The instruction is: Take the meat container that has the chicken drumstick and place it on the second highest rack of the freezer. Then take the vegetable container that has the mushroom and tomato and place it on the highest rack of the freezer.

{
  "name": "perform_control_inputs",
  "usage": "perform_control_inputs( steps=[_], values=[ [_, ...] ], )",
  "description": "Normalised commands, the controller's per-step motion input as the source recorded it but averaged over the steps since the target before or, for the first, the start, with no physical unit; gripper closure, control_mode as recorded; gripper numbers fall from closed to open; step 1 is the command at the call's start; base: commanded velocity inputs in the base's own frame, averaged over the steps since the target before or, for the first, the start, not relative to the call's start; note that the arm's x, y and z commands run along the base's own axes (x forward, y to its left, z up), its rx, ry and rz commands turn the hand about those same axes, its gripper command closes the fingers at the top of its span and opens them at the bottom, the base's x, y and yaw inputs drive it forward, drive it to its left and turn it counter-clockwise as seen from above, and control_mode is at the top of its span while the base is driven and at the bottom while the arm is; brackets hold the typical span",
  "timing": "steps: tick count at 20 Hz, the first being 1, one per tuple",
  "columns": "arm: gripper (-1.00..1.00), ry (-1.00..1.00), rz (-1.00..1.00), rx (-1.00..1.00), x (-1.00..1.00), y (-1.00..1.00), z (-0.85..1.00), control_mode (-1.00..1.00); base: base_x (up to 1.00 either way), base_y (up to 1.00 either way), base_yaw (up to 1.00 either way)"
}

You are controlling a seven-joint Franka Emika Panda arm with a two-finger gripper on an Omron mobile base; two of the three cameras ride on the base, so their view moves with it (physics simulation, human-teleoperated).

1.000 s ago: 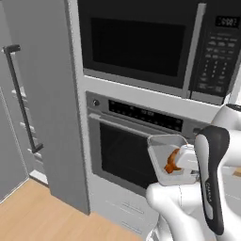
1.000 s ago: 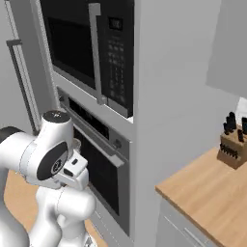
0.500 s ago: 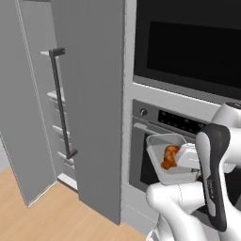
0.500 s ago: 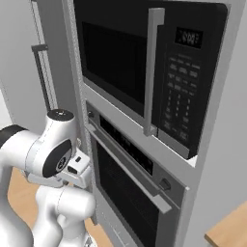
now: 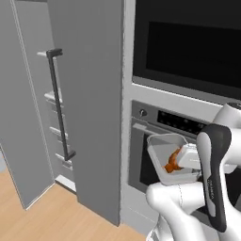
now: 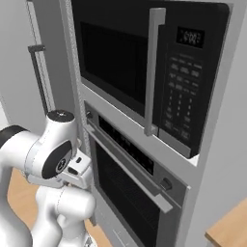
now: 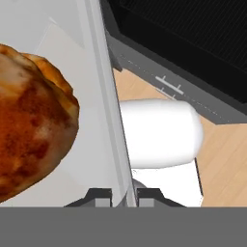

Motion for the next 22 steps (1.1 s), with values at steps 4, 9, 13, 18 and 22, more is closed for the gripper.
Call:
perform_control_inputs(
  steps=[4, 9, 13, 18, 22],
  values=[
    [1.00, 0.00, 0.00, 0.00, 0.00, 0.00, 0.00, 1.00, -0.91, 0.27, 0.38],
    [1.00, 0.00, 0.00, 0.00, 0.00, 0.00, 0.00, 1.00, -0.76, 0.09, 0.49],
    [1.00, 0.00, 0.00, 0.00, 0.00, 0.00, 0.00, 1.00, 0.83, 0.07, 0.49],
    [1.00, 0.00, 0.00, 0.00, 0.00, 0.00, 0.00, 1.00, 1.00, 0.20, 0.48],
    [1.00, 0.00, 0.00, 0.00, 0.00, 0.00, 0.00, 1.00, 1.00, 0.38, 0.11]
  ],
)
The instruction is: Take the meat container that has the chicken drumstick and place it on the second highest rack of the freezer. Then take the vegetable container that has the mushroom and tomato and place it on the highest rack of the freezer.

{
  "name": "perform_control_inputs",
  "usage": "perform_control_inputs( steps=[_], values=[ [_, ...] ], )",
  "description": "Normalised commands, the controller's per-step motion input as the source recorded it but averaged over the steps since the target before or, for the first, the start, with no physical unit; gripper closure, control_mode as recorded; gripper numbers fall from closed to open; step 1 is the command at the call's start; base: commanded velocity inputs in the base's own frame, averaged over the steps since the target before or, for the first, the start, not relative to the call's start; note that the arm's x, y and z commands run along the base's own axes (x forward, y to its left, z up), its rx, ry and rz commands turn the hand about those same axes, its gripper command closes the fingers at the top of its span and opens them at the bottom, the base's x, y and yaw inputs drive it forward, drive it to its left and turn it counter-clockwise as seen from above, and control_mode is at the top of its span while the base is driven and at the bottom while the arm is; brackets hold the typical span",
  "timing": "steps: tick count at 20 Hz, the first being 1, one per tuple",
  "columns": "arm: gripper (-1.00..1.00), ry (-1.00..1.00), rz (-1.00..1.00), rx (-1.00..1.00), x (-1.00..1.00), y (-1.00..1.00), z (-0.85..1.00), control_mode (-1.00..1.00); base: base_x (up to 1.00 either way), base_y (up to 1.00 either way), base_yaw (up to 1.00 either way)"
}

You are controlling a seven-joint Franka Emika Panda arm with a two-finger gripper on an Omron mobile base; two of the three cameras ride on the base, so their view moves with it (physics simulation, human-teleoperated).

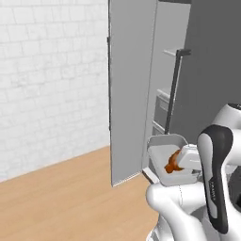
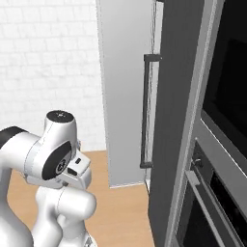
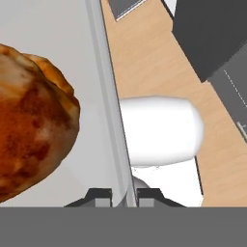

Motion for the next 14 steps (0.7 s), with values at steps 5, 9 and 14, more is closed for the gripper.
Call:
perform_control_inputs(
  steps=[5, 9, 14],
  values=[
    [1.00, 0.00, 0.00, 0.00, 0.00, 0.00, 0.00, 1.00, 1.00, 0.37, -0.17],
    [1.00, 0.00, 0.00, 0.00, 0.00, 0.00, 0.00, 1.00, 0.98, 0.61, -0.59],
    [1.00, 0.00, 0.00, 0.00, 0.00, 0.00, 0.00, 1.00, 0.71, 0.57, -0.81]
  ],
)
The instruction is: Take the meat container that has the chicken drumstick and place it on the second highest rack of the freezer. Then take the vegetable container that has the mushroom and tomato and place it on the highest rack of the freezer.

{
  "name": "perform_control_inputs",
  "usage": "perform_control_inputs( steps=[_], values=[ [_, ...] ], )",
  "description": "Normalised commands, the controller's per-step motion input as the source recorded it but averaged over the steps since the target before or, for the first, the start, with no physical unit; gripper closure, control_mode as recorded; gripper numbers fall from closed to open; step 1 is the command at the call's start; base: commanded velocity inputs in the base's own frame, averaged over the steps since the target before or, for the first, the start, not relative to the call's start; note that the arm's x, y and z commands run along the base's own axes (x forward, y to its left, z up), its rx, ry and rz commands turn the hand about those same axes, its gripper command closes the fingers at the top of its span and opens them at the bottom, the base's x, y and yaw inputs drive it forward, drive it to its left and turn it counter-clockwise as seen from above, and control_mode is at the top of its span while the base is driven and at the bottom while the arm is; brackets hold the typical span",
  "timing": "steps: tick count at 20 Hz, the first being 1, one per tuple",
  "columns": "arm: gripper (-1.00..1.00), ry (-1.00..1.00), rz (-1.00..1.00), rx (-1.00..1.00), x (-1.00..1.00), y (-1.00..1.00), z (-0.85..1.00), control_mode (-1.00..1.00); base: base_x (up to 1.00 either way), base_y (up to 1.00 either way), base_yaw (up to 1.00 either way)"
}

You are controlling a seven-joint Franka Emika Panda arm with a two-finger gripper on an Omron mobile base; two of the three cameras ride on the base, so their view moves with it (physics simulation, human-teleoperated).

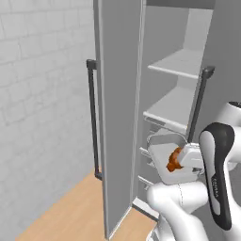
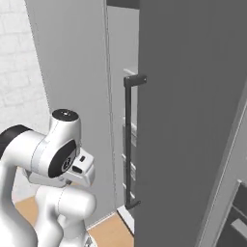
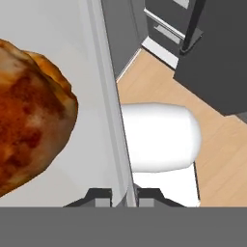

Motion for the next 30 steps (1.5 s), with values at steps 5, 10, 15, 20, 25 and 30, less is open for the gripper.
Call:
perform_control_inputs(
  steps=[5, 10, 15, 20, 25, 30],
  values=[
    [1.00, 0.00, 0.00, 0.00, 0.00, 0.00, 0.00, 1.00, 0.58, 0.61, -0.74],
    [1.00, 0.00, 0.00, 0.00, 0.00, 0.00, 0.00, 1.00, 0.07, 0.32, -0.57],
    [1.00, 0.00, 0.00, 0.00, 0.00, 0.00, 0.00, 1.00, 0.18, 0.01, -0.49],
    [1.00, 0.00, 0.00, 0.00, 0.00, 0.00, 0.00, 1.00, 0.37, 0.35, -0.21],
    [1.00, 0.00, 0.00, 0.00, 0.00, 0.00, 0.00, 1.00, 0.55, 0.11, -0.11],
    [1.00, 0.00, 0.00, 0.00, 0.00, 0.00, 0.00, 1.00, 0.62, 0.05, -0.23]
  ],
)
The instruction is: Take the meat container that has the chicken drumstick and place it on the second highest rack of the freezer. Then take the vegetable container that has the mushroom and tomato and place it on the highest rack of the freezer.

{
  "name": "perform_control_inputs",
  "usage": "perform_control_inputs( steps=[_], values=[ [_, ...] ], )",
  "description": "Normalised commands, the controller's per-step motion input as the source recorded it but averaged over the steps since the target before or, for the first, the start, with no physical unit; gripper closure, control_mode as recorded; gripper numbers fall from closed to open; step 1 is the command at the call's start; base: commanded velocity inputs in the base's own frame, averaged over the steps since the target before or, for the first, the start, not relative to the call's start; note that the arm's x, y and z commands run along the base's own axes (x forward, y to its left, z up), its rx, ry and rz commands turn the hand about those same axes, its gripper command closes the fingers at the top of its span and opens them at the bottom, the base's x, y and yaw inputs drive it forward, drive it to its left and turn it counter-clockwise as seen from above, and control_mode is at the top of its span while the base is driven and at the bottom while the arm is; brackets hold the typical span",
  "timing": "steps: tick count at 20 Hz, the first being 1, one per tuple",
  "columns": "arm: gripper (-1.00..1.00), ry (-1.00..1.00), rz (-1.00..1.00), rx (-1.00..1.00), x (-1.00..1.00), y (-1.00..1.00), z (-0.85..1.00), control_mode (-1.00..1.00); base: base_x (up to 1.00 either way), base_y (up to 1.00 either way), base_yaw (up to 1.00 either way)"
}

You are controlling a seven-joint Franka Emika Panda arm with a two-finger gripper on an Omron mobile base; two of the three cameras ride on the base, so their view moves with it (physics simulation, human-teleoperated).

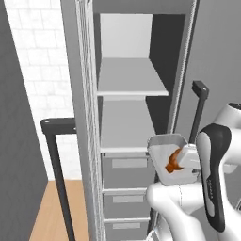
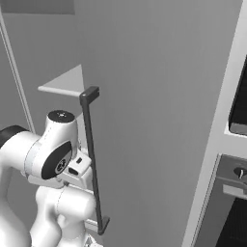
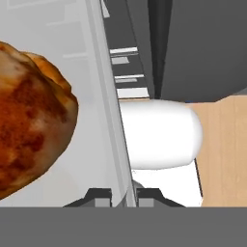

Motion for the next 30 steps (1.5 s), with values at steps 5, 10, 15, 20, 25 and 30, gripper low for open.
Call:
perform_control_inputs(
  steps=[5, 10, 15, 20, 25, 30],
  values=[
    [1.00, 0.00, 0.00, 0.00, 0.00, 0.00, 0.00, 1.00, 0.00, 0.48, -0.01],
    [1.00, 0.00, 0.00, 0.00, 0.00, 0.00, 0.00, 1.00, 0.00, 0.13, -0.01],
    [1.00, 0.00, 0.00, 0.00, 0.00, 0.00, 0.00, 1.00, 0.00, 0.00, 0.00],
    [1.00, 0.00, 0.00, 0.00, 0.00, 0.00, 0.00, 1.00, 0.00, 0.00, 0.00],
    [1.00, 0.00, -0.01, 0.00, 0.00, 0.00, 0.00, -1.00, 0.00, 0.00, -0.01],
    [1.00, 0.04, -0.19, 0.00, 0.20, 0.21, 0.00, -1.00, 0.00, 0.00, 0.00]
  ],
)
